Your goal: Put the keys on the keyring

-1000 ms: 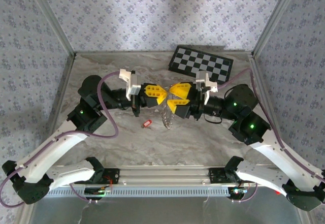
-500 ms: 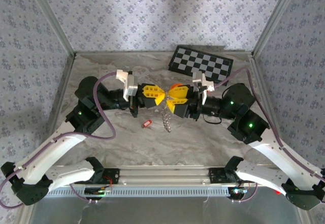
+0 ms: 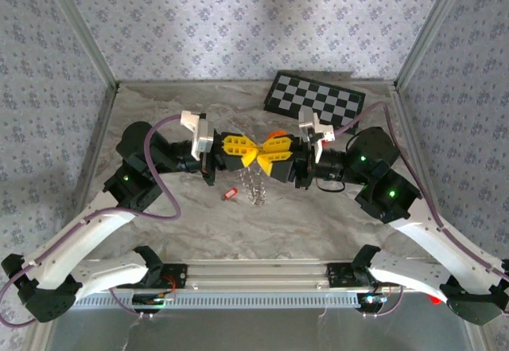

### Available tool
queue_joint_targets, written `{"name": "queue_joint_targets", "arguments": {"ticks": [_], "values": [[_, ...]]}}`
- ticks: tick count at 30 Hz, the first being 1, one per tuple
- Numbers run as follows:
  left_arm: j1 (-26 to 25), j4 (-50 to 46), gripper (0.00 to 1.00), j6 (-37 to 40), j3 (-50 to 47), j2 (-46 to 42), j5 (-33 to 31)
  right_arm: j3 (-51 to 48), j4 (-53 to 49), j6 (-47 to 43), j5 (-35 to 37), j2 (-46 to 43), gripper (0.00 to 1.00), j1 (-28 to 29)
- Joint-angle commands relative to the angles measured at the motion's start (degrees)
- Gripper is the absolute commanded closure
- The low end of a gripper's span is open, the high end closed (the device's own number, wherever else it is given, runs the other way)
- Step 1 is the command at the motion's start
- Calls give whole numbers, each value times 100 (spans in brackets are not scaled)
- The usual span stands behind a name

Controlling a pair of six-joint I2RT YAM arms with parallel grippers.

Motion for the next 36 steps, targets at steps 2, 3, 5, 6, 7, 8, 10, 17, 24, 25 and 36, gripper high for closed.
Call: {"name": "queue_joint_targets", "arguments": {"ticks": [2, 3, 5, 6, 7, 8, 10, 17, 24, 25, 36], "values": [[-52, 481, 100, -58, 84, -74, 62, 175, 59, -55, -150, -46, 85, 101], [-48, 485, 100, -65, 82, -79, 75, 179, 55, -66, -156, -46, 88, 107], [-51, 474, 100, -71, 81, -80, 96, 179, 13, -92, -166, -48, 95, 120], [-48, 465, 100, -58, 86, -87, 104, 181, -2, -101, -157, -48, 97, 127], [-56, 437, 100, -53, 86, -87, 112, 180, -11, -119, -136, -47, 100, 137], [-50, 415, 100, -43, 78, -89, 108, 172, -29, -137, -127, -45, 100, 152], [-47, 364, 100, -17, 79, -107, 107, 172, -44, -163, -88, -50, 100, 161], [-45, 97, 100, 103, 54, -165, -23, 190, -316, -393, -21, -58, 100, 203], [-46, -512, 100, 442, 98, -291, -303, 767, -1315, -1045, 224, -39, 100, 277], [-55, -520, 100, 451, 103, -298, -314, 835, -1413, -1110, 251, -17, 100, 280], [-48, -123, 100, 310, 86, -370, -65, 636, -995, -731, 317, 36, 65, 284]]}}
